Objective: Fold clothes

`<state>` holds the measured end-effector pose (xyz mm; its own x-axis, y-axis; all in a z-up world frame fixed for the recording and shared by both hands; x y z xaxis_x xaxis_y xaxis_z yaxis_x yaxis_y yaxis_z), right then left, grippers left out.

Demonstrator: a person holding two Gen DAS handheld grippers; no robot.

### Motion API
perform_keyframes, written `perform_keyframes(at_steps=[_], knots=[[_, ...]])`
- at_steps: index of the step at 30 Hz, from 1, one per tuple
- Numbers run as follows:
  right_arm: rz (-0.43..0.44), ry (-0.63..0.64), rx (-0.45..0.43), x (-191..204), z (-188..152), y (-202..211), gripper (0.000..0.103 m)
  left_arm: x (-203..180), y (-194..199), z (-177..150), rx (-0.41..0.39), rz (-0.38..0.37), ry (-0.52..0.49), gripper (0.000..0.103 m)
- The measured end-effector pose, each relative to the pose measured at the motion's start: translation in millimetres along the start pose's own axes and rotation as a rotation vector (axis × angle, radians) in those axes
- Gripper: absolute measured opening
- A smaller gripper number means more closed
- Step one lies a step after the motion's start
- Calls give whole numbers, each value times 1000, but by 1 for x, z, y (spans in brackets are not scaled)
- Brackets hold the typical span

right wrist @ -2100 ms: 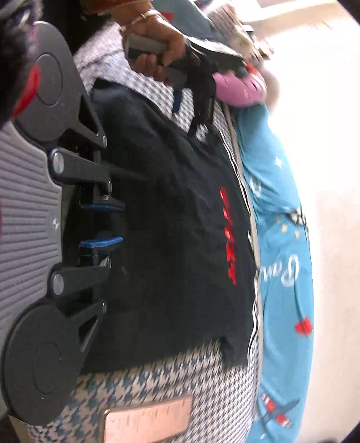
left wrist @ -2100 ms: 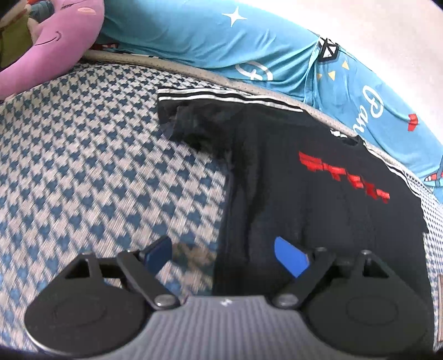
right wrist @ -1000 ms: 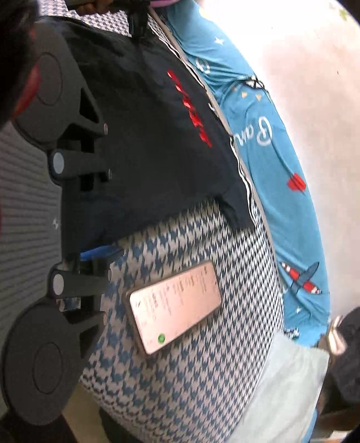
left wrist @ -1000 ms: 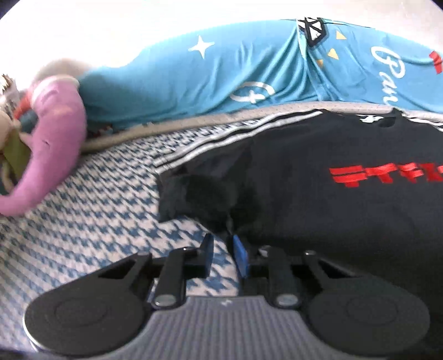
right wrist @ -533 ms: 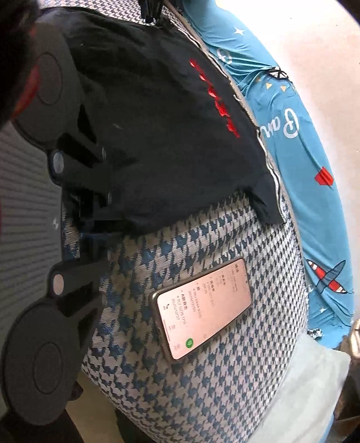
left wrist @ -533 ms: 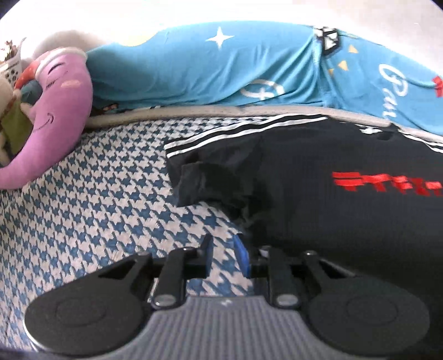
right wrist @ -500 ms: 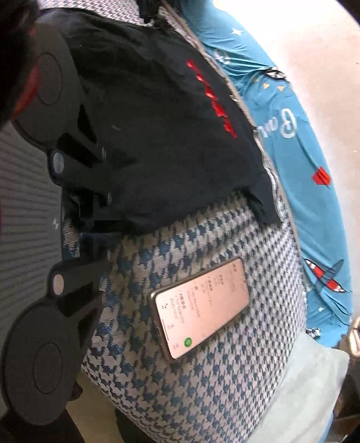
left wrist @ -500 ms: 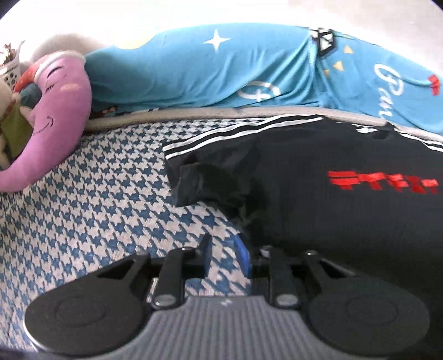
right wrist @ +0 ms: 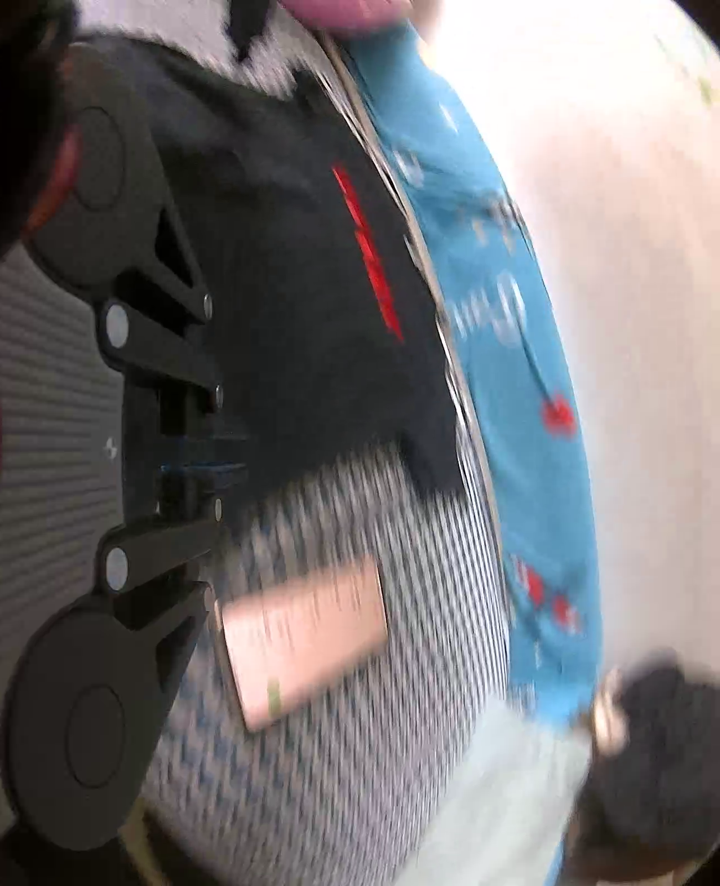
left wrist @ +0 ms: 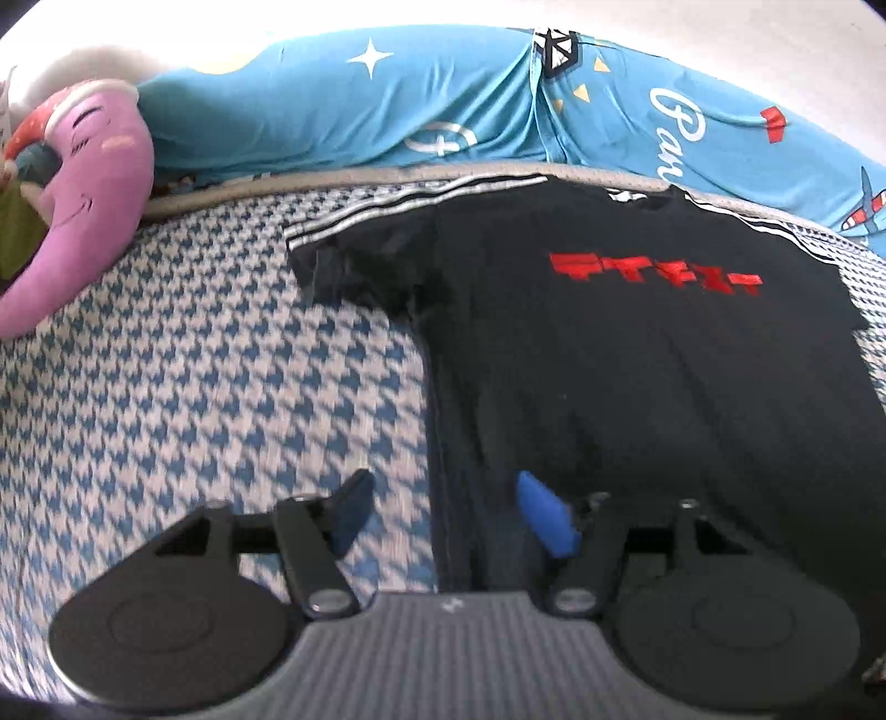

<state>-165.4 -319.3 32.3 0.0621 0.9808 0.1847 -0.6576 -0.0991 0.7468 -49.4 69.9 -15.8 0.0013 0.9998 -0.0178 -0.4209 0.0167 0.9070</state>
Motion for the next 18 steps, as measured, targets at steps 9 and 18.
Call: perform_keyframes(at_steps=[9,18], knots=[[281,301,88,83,-26,-11,10,14,21,-20,-16,-7,38,85],[431,520,165,156,-59,-23,10,21,20,-24,-5,-8,59,93]])
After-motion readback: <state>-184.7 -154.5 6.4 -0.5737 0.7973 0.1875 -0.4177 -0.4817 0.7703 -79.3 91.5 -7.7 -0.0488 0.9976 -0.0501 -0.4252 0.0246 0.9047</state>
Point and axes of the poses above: each gripper's, at about its wrist camera, not at the fingertips, and y roughly against the way its jaws point, x to its left, z to its top, the point moved 1 cm from there along -y, roughly the way its jaws point, and after that the axes turned 12 degrees about x, right-handed, at the moved point
